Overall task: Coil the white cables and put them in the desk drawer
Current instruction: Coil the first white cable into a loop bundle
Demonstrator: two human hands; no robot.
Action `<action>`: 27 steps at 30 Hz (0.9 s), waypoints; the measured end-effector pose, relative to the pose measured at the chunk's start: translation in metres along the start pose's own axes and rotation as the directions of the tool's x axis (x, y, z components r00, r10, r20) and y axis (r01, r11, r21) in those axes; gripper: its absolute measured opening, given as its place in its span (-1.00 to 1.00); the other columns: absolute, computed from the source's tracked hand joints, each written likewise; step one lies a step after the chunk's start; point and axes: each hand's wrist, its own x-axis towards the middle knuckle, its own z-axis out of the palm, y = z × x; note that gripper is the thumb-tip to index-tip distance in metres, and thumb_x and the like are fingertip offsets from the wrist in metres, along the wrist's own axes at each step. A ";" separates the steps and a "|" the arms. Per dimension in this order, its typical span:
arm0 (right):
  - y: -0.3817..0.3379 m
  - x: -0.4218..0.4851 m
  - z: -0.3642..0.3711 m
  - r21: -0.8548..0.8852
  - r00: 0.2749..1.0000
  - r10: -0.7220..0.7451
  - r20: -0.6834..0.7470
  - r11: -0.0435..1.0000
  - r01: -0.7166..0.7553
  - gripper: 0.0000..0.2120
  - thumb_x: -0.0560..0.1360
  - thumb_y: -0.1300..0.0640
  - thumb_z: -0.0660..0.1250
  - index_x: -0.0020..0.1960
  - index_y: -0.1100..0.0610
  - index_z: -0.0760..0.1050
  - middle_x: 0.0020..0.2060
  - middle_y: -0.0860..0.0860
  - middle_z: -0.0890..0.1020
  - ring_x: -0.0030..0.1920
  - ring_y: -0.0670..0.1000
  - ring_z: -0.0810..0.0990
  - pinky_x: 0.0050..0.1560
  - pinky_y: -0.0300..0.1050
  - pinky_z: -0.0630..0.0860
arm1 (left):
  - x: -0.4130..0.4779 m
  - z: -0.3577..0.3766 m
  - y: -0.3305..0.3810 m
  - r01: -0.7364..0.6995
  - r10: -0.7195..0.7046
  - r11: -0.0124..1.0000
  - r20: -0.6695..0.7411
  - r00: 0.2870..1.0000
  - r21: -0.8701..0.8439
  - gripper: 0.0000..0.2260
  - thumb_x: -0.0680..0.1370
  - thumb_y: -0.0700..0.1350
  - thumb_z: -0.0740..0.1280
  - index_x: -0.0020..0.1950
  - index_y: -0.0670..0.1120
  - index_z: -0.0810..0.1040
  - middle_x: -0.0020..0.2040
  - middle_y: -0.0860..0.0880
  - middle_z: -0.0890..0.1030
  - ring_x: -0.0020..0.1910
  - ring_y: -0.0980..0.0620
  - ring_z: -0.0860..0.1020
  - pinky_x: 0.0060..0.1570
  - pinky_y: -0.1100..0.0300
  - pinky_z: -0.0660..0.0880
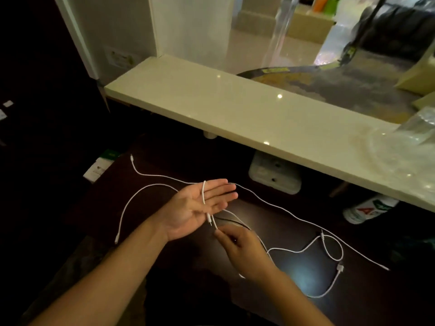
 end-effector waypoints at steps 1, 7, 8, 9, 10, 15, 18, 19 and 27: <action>-0.002 -0.005 -0.010 -0.047 1.000 -0.013 0.003 0.999 0.013 -0.80 0.59 0.10 0.28 -0.17 0.11 0.57 -0.46 -0.17 0.47 -0.36 -0.21 0.44 -0.26 -0.31 0.33 | 0.004 0.005 -0.003 0.006 -0.006 0.998 0.014 1.000 0.055 -0.44 0.49 -0.56 0.15 0.45 -0.22 0.33 0.38 -0.18 0.51 0.36 -0.09 0.50 0.35 0.11 0.42; -0.025 -0.033 -0.071 -0.193 0.995 -0.095 0.032 0.976 0.099 -0.87 0.56 0.12 0.28 -0.16 0.07 0.50 -0.40 -0.22 0.49 -0.36 -0.19 0.44 -0.24 -0.20 0.42 | 0.021 0.031 -0.022 0.070 -0.181 0.784 0.119 0.976 0.617 -0.47 0.54 -0.50 0.19 0.46 -0.13 0.34 0.36 0.05 0.53 0.40 0.11 0.43 0.44 0.09 0.31; -0.032 -0.035 -0.082 -0.185 0.992 -0.124 0.024 0.975 0.126 -0.88 0.55 0.15 0.29 -0.15 0.03 0.50 -0.39 -0.28 0.51 -0.34 -0.24 0.47 -0.23 -0.31 0.40 | 0.021 0.039 -0.025 0.098 -0.247 0.754 0.142 0.958 0.649 -0.52 0.54 -0.49 0.19 0.40 -0.14 0.40 0.28 0.10 0.58 0.34 0.15 0.49 0.37 0.16 0.38; -0.037 -0.033 -0.092 -0.202 0.988 -0.153 0.013 0.967 0.152 -0.88 0.55 0.16 0.31 -0.16 0.02 0.51 -0.37 -0.28 0.52 -0.32 -0.26 0.49 -0.23 -0.36 0.37 | 0.020 0.048 -0.027 0.112 -0.307 0.726 0.175 0.935 0.679 -0.57 0.54 -0.48 0.19 0.34 -0.15 0.45 0.22 0.12 0.61 0.28 0.19 0.53 0.31 0.22 0.43; -0.040 -0.030 -0.101 -0.238 0.985 -0.175 0.001 0.956 0.170 -0.87 0.55 0.16 0.32 -0.18 0.03 0.53 -0.36 -0.23 0.52 -0.33 -0.24 0.49 -0.25 -0.35 0.37 | 0.019 0.055 -0.031 0.122 -0.361 0.707 0.207 0.909 0.697 -0.56 0.52 -0.50 0.15 0.32 -0.17 0.47 0.23 0.08 0.61 0.27 0.18 0.53 0.29 0.22 0.44; -0.011 -0.012 -0.131 -0.122 0.990 -0.088 -0.111 0.990 0.075 -0.85 0.54 0.08 0.37 -0.15 0.13 0.62 -0.37 0.04 0.59 -0.36 -0.09 0.51 -0.30 -0.16 0.44 | 0.016 0.076 -0.040 0.195 -0.387 0.818 0.267 0.883 0.541 -0.53 0.48 -0.58 0.14 0.39 -0.37 0.35 0.33 -0.33 0.50 0.36 -0.19 0.49 0.40 0.05 0.37; 0.014 -0.013 -0.130 0.124 0.984 0.043 -0.170 0.992 -0.022 -0.80 0.53 0.09 0.38 -0.22 0.17 0.60 -0.42 0.11 0.53 -0.38 -0.03 0.44 -0.33 -0.12 0.39 | 0.015 0.082 -0.032 0.216 -0.331 0.912 0.316 0.889 0.349 -0.56 0.47 -0.61 0.10 0.35 -0.44 0.34 0.29 -0.41 0.50 0.33 -0.31 0.49 0.38 0.00 0.39; 0.019 -0.016 -0.124 0.214 0.983 0.076 -0.164 0.976 -0.040 -0.78 0.55 0.12 0.36 -0.25 0.17 0.57 -0.42 0.09 0.50 -0.38 -0.05 0.41 -0.34 -0.17 0.37 | 0.014 0.086 -0.029 0.234 -0.329 0.928 0.347 0.878 0.289 -0.53 0.45 -0.63 0.06 0.34 -0.45 0.34 0.30 -0.42 0.49 0.33 -0.33 0.47 0.39 -0.03 0.37; 0.009 -0.046 -0.055 0.692 0.910 0.415 -0.015 0.661 -0.290 -0.64 0.50 0.17 0.27 -0.46 -0.02 0.52 -0.56 -0.09 0.37 -0.51 -0.08 0.27 -0.50 -0.25 0.19 | 0.019 0.090 -0.013 0.232 -0.229 0.972 0.442 0.867 0.049 -0.41 0.40 -0.61 -0.06 0.41 -0.39 0.33 0.36 -0.39 0.44 0.39 -0.29 0.42 0.42 -0.04 0.34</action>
